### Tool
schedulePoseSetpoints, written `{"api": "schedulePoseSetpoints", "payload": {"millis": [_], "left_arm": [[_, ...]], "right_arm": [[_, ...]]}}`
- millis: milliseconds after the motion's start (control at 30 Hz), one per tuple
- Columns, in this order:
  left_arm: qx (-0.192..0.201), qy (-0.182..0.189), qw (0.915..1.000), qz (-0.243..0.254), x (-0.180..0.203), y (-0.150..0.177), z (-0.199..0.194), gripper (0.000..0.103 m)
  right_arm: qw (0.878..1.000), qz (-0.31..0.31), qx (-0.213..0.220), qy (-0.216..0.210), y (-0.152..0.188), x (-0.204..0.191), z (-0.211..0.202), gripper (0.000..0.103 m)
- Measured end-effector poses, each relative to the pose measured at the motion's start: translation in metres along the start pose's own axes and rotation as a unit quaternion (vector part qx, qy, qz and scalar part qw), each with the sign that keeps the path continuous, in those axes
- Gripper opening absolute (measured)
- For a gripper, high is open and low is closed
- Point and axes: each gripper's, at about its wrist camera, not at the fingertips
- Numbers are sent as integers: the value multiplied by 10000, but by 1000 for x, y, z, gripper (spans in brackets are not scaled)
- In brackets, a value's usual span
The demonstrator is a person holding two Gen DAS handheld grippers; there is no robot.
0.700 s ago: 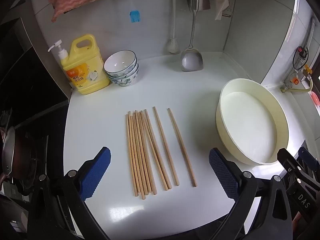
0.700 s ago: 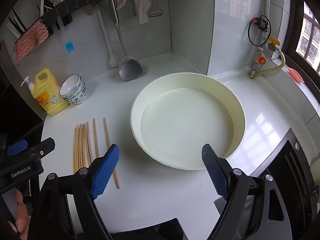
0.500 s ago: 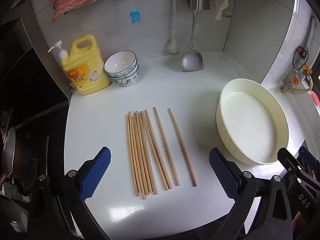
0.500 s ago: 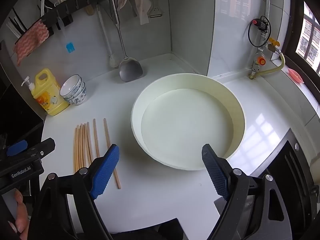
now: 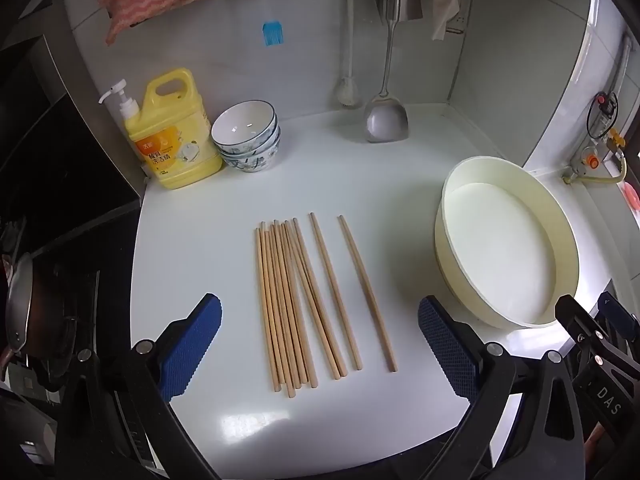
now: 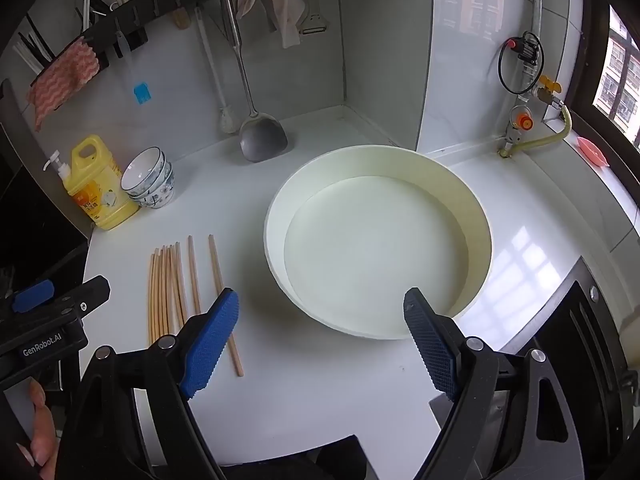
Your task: Organize utensils
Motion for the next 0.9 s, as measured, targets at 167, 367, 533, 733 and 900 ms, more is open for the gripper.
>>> {"api": "schedulePoseSetpoints", "payload": {"millis": [167, 367, 533, 733, 900], "left_arm": [[-2, -9, 10000, 9, -1, 3, 0, 97], [-4, -21, 10000, 6, 0, 3, 0, 97], [-3, -27, 10000, 9, 0, 3, 0, 97], [-14, -36, 10000, 16, 2, 6, 1, 97], [-16, -40, 10000, 18, 2, 5, 1, 97]], "right_arm": [[10000, 13, -1, 5, 4, 0, 1, 81], [10000, 24, -11, 10, 4, 1, 2, 81], [10000, 37, -31, 7, 4, 2, 2, 81], [10000, 37, -11, -13, 5, 1, 0, 81], [10000, 39, -10, -17, 5, 1, 1, 81]]}}
Point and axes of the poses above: each gripper's, at about its wrist camera, not at the fingertips, and z roughly the way its jaws point, x to its right, y to its underside, and after that the axes turned 10 degrees about z, right-handed
